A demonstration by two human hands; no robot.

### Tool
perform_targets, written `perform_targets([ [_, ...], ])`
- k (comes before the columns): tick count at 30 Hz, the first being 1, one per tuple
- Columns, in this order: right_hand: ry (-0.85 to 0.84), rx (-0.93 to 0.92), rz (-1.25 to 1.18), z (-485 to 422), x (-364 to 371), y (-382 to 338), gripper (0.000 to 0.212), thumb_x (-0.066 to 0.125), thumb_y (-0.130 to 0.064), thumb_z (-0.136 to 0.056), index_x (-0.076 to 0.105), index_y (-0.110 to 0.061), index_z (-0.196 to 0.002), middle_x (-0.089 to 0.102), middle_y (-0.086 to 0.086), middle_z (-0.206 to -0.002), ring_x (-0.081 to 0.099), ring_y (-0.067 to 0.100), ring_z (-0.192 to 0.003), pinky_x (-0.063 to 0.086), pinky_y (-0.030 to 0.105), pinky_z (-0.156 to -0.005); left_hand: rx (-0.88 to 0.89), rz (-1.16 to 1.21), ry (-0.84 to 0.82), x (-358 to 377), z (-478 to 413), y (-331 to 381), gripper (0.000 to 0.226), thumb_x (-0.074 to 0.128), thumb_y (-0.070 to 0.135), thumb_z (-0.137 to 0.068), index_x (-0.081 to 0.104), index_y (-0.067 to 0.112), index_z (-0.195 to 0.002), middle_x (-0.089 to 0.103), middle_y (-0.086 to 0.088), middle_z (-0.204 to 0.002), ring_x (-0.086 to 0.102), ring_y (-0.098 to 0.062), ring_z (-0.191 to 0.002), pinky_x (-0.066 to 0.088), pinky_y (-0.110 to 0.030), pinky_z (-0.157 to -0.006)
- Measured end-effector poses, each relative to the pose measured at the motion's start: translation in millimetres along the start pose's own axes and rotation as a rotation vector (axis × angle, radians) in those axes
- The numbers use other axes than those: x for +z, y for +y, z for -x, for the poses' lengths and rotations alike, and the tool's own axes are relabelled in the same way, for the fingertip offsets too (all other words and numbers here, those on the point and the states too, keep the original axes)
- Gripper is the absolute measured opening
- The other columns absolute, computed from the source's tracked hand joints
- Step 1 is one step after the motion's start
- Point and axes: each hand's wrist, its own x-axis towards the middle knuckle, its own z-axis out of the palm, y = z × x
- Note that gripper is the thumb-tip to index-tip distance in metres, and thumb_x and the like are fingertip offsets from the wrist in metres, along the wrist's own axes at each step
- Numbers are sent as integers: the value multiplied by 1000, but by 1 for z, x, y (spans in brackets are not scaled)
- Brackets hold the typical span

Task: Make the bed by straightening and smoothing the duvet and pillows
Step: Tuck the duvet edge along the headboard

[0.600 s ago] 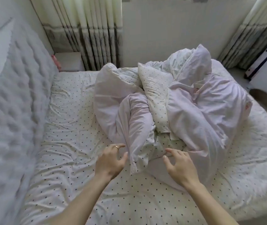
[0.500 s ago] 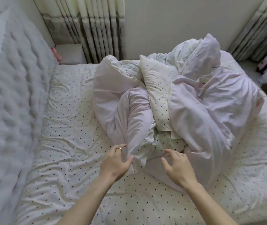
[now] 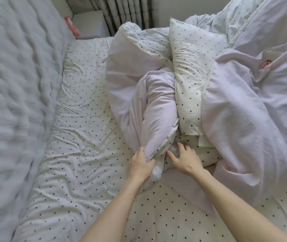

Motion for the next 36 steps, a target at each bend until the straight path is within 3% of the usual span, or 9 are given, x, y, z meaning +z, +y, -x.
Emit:
perform_targets([
  [5, 108, 64, -423, 0, -11, -36, 85, 24, -85, -85, 60, -20, -126, 63, 9, -120, 52, 28, -121, 42, 47, -103, 18, 91, -12, -34, 15, 10, 15, 53, 31, -75, 38, 26, -73, 61, -1, -74, 55, -29, -73, 36, -33, -55],
  [9, 111, 124, -699, 6, -40, -88, 85, 55, -83, -79, 52, -11, -123, 61, 3, -117, 58, 25, -107, 48, 44, -96, 54, 178, -84, -57, 40, -6, 9, 50, 32, -70, 44, 26, -66, 58, 2, -66, 54, -27, -67, 41, -34, -57],
  [11, 100, 165, -775, 8, -46, -112, 90, 80, -65, -66, 46, -10, -129, 60, 5, -125, 63, 25, -105, 60, 48, -88, 35, 215, -106, -77, 49, -24, 6, 50, 32, -67, 48, 28, -63, 58, 5, -64, 54, -24, -66, 40, -32, -56],
  [14, 124, 51, -670, 30, -43, -155, 59, 76, -26, -75, 45, -13, -123, 60, 9, -116, 63, 25, -93, 62, 40, -66, -15, 280, -176, -114, 59, -58, 9, 54, 28, -60, 48, 27, -54, 52, 11, -56, 48, -18, -60, 34, -29, -54],
  [19, 187, -257, -262, 92, -5, -259, 23, 61, -16, -81, 52, -7, -101, 61, 12, -91, 58, 33, -85, 48, 43, -74, -43, 409, -267, -172, 84, -150, 25, 62, 11, -66, 42, 24, -57, 46, 9, -61, 42, -14, -59, 32, -28, -57],
  [23, 64, -416, -167, 151, 74, -352, 16, 56, -16, -82, 41, -11, -81, 50, 7, -70, 44, 24, -63, 40, 42, -59, -83, 440, -240, -228, 103, -268, 16, 64, 10, -67, 52, 20, -70, 53, 5, -70, 47, -14, -65, 34, -27, -58],
  [29, -202, -579, -214, 219, 239, -504, 26, 55, -21, -88, 50, -7, -110, 67, 18, -99, 64, 32, -87, 52, 54, -79, -366, 425, 105, -303, 172, -479, 16, 53, 27, -53, 54, 16, -65, 57, 0, -63, 54, -21, -61, 33, -30, -55],
  [33, -348, -475, -222, 227, 366, -539, 47, 57, -26, -94, 46, -3, -134, 60, 12, -118, 57, 35, -119, 47, 49, -101, -542, 104, 273, -320, 219, -591, 21, 48, 34, -78, 65, 25, -86, 72, -1, -88, 67, -27, -81, 48, -30, -62],
  [36, -582, -331, -183, 206, 426, -518, 61, 59, -33, -100, 36, -18, -154, 54, 2, -134, 46, 32, -139, 41, 42, -109, -587, 7, 221, -280, 218, -618, 29, 46, 27, -89, 55, 30, -116, 69, -2, -110, 66, -28, -97, 51, -33, -72],
])
